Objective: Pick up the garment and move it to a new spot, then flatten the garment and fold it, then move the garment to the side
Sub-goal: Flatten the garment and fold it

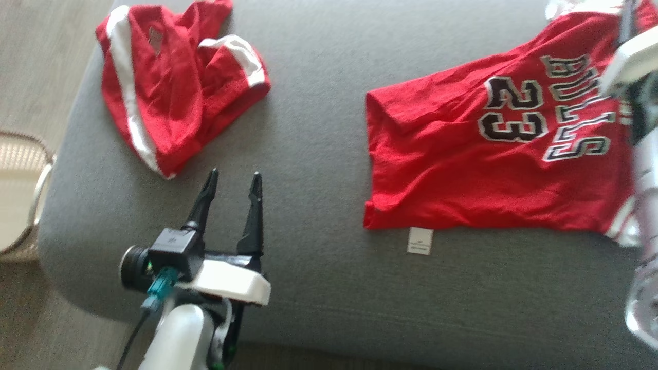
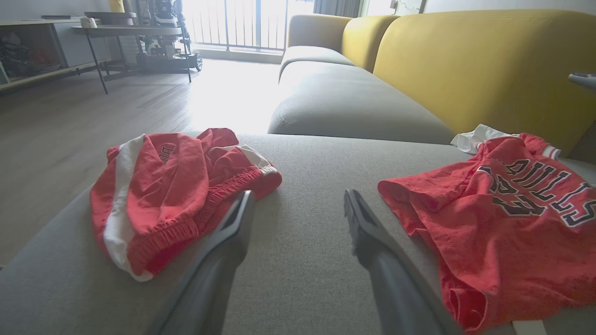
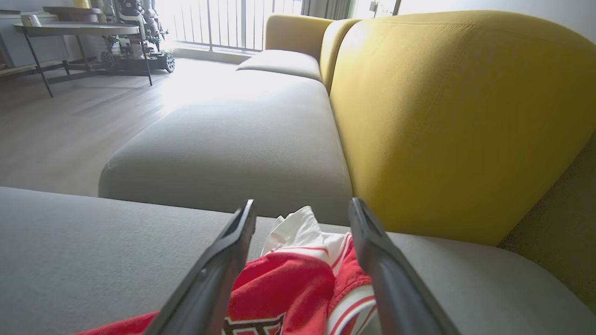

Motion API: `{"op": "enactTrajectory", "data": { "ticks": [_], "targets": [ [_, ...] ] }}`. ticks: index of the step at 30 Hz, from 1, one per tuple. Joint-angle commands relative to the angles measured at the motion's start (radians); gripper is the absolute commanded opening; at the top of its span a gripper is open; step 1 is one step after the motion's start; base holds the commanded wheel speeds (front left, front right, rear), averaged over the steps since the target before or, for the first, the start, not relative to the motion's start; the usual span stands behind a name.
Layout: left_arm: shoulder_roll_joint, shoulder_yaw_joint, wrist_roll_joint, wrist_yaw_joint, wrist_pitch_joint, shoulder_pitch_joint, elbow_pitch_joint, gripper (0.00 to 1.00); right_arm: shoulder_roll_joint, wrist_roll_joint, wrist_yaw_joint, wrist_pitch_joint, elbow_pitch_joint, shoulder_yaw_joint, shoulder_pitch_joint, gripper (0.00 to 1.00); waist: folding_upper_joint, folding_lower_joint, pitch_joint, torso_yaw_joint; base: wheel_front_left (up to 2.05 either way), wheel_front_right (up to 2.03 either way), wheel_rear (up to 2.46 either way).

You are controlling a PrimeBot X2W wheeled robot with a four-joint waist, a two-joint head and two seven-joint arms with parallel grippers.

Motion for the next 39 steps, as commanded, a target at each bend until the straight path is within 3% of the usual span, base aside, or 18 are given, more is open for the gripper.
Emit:
{"op": "enactTrajectory", "data": {
  "ticks": [1, 9, 19, 25, 39],
  "targets": [
    [0.005, 0.054, 0.01, 0.0, -0.005, 0.002, -0.04, 1.0, 0.043, 0.039, 0.0, -0.013, -0.045, 0.046, 0.018, 1.0, 0.0, 0.0, -0.062, -0.063, 0.0, 0.0, 0.0],
    [0.005, 0.125, -0.049, 0.007, -0.005, 0.035, -0.094, 1.0, 0.134, 0.256, 0.0, -0.015, -0.39, 0.246, 0.308, 1.0, 0.0, 0.0, -0.13, -0.158, 0.0, 0.0, 0.0],
    [0.005, 0.159, -0.027, -0.005, -0.005, 0.062, -0.107, 1.0, 0.163, 0.393, 0.0, -0.015, -0.812, 0.276, 0.716, 1.0, 0.0, 0.0, -0.156, -0.228, 0.0, 0.0, 0.0],
    [0.005, 0.163, -0.026, -0.011, -0.005, 0.069, -0.101, 1.0, 0.164, 0.464, 0.0, -0.015, -0.897, 0.31, 0.824, 1.0, 0.0, 0.0, -0.156, -0.25, 0.0, 0.0, 0.0],
    [0.005, 0.134, -0.041, -0.012, -0.005, 0.039, -0.046, 1.0, 0.165, 0.415, 0.0, -0.015, -0.962, 0.383, 0.883, 1.0, 0.0, 0.0, -0.11, -0.274, 0.0, 0.0, 0.0]
  ]
}}
